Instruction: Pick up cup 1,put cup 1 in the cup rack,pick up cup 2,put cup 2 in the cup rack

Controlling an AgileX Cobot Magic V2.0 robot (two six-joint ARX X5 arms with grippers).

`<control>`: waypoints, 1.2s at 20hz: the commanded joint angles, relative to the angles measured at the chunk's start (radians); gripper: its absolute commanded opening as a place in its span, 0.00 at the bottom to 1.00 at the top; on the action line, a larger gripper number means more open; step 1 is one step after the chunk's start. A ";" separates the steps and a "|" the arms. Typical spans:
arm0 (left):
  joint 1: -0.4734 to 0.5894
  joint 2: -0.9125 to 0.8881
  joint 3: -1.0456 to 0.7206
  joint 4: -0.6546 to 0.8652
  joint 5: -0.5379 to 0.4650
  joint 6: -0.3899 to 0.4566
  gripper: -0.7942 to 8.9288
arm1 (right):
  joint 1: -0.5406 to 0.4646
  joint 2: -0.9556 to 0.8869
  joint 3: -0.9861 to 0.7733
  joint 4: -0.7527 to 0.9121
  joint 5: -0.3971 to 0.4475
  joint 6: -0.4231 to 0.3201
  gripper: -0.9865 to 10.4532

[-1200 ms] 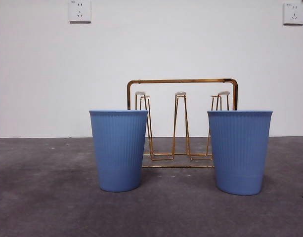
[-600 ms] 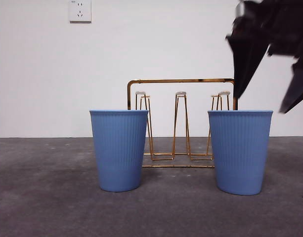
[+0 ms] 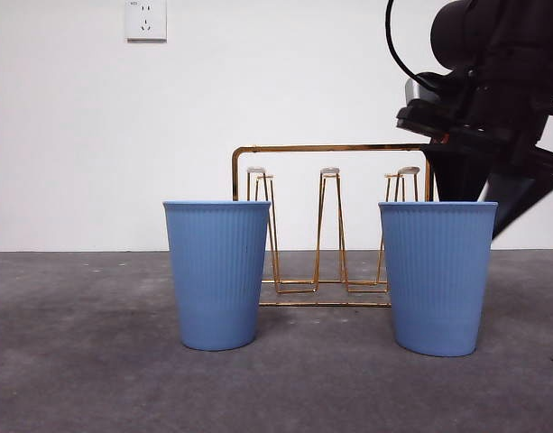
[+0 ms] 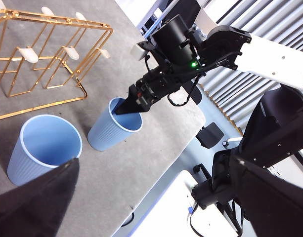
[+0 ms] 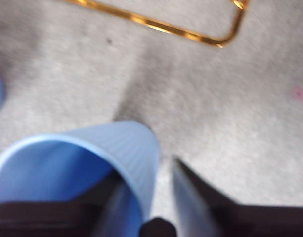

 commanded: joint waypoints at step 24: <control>-0.618 0.546 0.002 1.540 -0.419 -1.028 0.76 | 0.002 -0.865 0.001 0.460 -0.005 0.016 0.08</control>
